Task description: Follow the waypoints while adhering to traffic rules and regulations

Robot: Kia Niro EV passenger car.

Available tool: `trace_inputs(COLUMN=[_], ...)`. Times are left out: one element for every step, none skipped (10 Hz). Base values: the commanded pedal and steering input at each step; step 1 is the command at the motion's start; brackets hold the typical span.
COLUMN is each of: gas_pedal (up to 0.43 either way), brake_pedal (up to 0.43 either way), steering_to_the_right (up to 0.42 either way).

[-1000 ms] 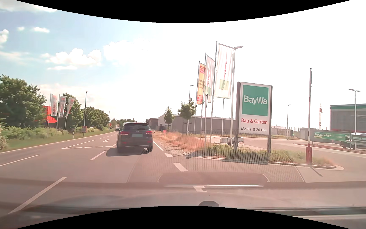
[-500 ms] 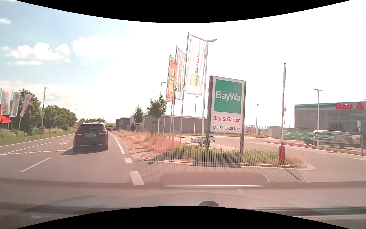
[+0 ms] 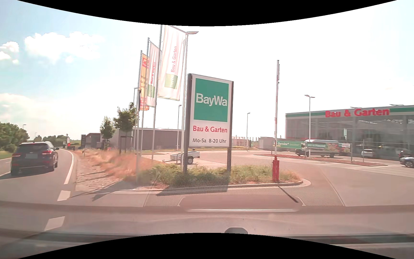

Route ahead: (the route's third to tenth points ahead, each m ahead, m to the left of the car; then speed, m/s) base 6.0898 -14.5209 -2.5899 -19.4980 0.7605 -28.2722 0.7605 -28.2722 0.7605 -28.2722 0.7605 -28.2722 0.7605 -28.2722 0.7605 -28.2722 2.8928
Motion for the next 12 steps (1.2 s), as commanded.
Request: trace_inputs(gas_pedal=[0.0,0.0,0.0,0.0,0.0,0.0,0.0,0.0,0.0,0.0,0.0,0.0], brake_pedal=[0.0,0.0,0.0,0.0,0.0,0.037,0.14,0.171,0.171,0.183,0.189,0.195], steering_to_the_right=[0.578,0.58,0.583,0.584,0.584,0.584,0.584,0.584,0.584,0.582,0.576,0.564])
